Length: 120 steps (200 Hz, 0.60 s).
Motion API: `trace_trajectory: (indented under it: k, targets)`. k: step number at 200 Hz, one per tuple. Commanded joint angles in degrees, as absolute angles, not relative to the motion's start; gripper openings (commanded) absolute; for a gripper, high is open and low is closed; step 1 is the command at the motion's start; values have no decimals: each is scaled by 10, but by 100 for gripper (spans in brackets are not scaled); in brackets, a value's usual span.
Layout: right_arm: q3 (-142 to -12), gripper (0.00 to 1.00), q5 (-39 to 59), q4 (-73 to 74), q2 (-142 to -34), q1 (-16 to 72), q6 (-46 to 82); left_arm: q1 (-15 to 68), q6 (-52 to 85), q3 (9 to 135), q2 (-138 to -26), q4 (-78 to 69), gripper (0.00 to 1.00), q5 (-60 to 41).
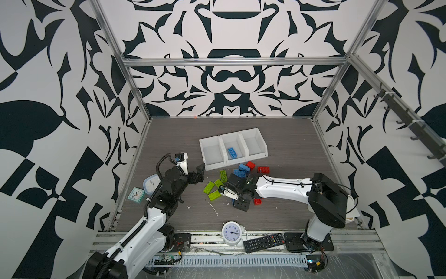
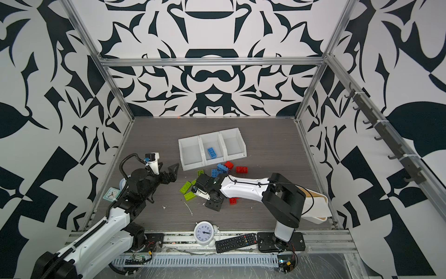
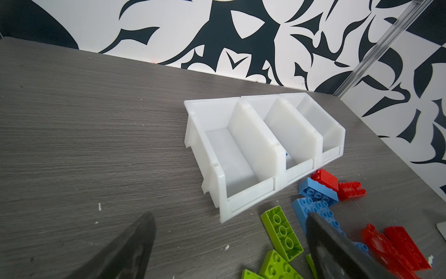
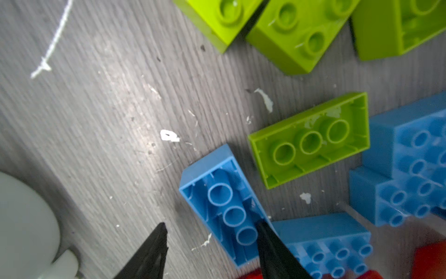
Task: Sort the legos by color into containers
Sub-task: 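Lower the right gripper and grasp another light-blue brick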
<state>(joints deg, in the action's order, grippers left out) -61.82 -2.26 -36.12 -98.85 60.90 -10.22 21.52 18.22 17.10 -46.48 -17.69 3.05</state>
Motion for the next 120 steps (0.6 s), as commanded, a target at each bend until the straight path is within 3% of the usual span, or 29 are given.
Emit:
trace_trajectory:
  k: [1, 63, 120]
  targets:
    - [-639, 57, -25, -366, -982, 611, -106, 216, 185, 163, -455, -174, 100, 37]
    - [-631, 62, -13, -359, -920, 611, -118, 216, 186, 164, -452, -172, 100, 35]
    - [-652, 66, 7, -347, -980, 611, -138, 216, 185, 164, -448, -170, 100, 37]
